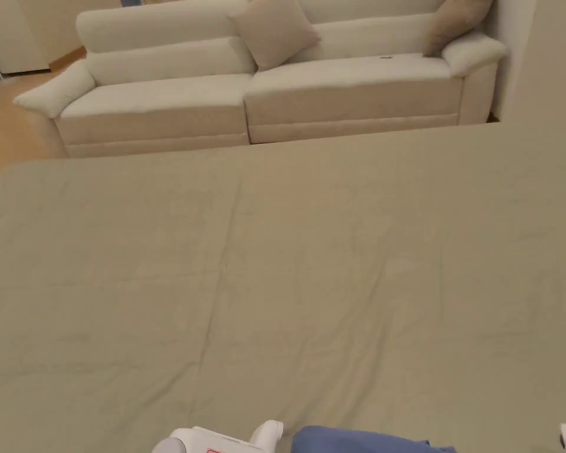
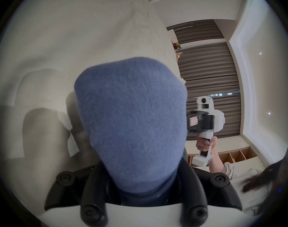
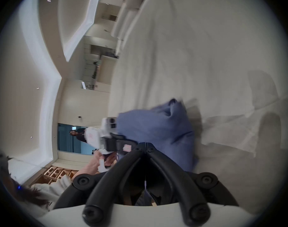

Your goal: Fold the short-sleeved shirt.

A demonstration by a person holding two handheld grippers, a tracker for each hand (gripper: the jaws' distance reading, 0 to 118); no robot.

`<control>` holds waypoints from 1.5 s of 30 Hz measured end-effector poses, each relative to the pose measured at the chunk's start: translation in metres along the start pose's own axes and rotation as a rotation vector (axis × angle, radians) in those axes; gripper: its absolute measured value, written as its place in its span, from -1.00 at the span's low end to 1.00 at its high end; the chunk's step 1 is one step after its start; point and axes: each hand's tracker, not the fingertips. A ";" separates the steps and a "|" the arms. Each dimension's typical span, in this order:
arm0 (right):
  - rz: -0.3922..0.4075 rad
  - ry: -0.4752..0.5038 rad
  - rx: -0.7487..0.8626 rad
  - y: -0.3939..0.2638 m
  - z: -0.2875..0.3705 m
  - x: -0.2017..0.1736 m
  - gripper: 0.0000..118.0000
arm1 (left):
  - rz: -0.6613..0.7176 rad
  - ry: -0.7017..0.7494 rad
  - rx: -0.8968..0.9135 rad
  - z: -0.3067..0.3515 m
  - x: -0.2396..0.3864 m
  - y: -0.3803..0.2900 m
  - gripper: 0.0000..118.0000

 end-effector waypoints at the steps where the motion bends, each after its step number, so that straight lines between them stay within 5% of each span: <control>1: 0.039 -0.026 0.005 0.000 0.003 -0.013 -1.00 | -0.009 0.006 0.002 0.026 -0.009 0.001 -0.50; 6: 0.079 -0.049 -0.006 -0.005 -0.008 -0.059 -1.00 | -0.024 0.163 -0.025 0.183 -0.058 0.014 -0.50; 16: 0.040 -0.044 -0.035 0.009 -0.091 -0.082 -1.00 | 0.150 0.496 0.072 0.466 -0.151 0.004 -0.50; 24: 0.032 -0.105 -0.123 0.014 -0.127 -0.082 -1.00 | 0.324 0.520 0.130 0.487 -0.227 -0.015 -0.49; 26: 0.059 -0.115 -0.123 0.015 -0.120 -0.085 -1.00 | 0.379 0.518 0.181 0.471 -0.218 -0.028 -0.14; 28: 0.065 -0.124 -0.120 0.017 -0.111 -0.088 -1.00 | 0.336 0.513 0.236 0.479 -0.199 -0.038 0.03; 30: 0.077 -0.131 -0.092 0.022 -0.097 -0.088 -1.00 | 0.411 0.645 0.245 0.483 -0.174 -0.046 0.56; 31: 0.086 -0.129 -0.063 0.026 -0.087 -0.087 -1.00 | 0.423 0.718 0.263 0.489 -0.159 -0.052 0.67; 34: 0.164 -0.184 0.075 0.036 -0.062 -0.098 -1.00 | 0.368 0.891 0.448 0.504 -0.090 -0.065 0.68; 39: 0.487 -0.462 0.409 0.041 -0.024 -0.170 -1.00 | 0.101 1.020 0.793 0.467 0.070 -0.072 0.67; 41: 0.644 -0.568 0.533 0.040 -0.007 -0.213 -1.00 | -0.062 0.952 0.954 0.437 0.140 -0.078 0.66; 43: 0.721 -0.624 0.639 0.039 0.012 -0.252 -1.00 | -0.179 0.851 1.135 0.397 0.208 -0.091 0.65; 45: 0.734 -0.539 0.745 0.032 0.033 -0.287 -1.00 | -0.333 0.812 1.279 0.356 0.261 -0.104 0.62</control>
